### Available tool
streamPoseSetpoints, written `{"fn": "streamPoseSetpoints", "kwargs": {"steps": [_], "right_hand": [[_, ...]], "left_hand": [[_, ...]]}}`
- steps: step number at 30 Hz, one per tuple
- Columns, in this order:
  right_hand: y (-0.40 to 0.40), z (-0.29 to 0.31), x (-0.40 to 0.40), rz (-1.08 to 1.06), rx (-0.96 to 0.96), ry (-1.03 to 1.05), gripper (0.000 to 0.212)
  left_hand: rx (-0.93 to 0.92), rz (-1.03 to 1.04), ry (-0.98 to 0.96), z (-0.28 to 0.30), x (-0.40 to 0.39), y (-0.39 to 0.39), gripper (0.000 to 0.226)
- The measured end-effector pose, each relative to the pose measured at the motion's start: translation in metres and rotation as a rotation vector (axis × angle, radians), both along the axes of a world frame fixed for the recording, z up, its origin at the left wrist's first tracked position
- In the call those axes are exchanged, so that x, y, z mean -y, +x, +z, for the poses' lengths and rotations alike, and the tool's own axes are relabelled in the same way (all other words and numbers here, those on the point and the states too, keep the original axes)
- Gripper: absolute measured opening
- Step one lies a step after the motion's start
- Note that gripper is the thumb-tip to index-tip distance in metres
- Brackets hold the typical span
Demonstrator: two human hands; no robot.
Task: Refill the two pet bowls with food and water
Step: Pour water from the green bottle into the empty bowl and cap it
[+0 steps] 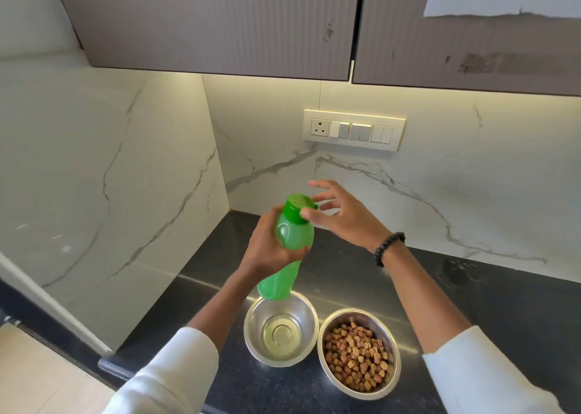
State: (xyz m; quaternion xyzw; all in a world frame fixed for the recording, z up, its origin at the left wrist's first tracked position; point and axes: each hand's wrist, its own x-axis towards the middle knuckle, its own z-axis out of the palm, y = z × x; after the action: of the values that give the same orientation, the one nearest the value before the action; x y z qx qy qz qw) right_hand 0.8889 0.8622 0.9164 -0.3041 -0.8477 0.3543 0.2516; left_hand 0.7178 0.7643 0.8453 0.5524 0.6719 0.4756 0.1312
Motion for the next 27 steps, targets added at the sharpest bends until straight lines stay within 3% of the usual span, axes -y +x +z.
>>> {"fn": "streamPoseSetpoints", "kwargs": {"steps": [2,5,10,12,15,19,22,25,27], "right_hand": [[-0.014,-0.005,0.014,0.028,0.106,0.143,0.072],[-0.014,0.000,0.014,-0.037,0.119,0.246,0.056],[0.010,0.008,0.002,0.117,0.039,0.072,0.054],[0.015,0.008,-0.002,0.131,-0.081,-0.021,0.052],[0.016,0.003,-0.012,0.036,-0.288,-0.139,0.049],[0.003,-0.051,-0.026,-0.171,-0.333,-0.378,0.069],[-0.004,-0.114,-0.030,-0.330,-0.202,-0.493,0.068],[-0.005,-0.176,-0.021,-0.400,0.077,-0.445,0.055],[-0.007,-0.208,-0.011,-0.430,0.163,-0.486,0.053]], "left_hand": [[0.007,-0.055,0.006,0.000,-0.005,0.012,0.080],[0.025,-0.092,0.002,-0.005,-0.012,0.020,0.080],[-0.043,-0.203,-0.058,-0.008,-0.018,0.013,0.090],[-0.053,-0.203,-0.062,-0.009,-0.019,0.009,0.090],[-0.051,-0.153,-0.068,-0.011,-0.019,-0.006,0.090],[-0.021,-0.068,-0.069,-0.015,-0.013,-0.027,0.090],[-0.020,-0.007,-0.076,-0.021,-0.007,-0.037,0.091],[-0.048,0.015,-0.115,-0.030,-0.001,-0.041,0.092],[-0.052,0.026,-0.125,-0.034,0.001,-0.040,0.091]]}}
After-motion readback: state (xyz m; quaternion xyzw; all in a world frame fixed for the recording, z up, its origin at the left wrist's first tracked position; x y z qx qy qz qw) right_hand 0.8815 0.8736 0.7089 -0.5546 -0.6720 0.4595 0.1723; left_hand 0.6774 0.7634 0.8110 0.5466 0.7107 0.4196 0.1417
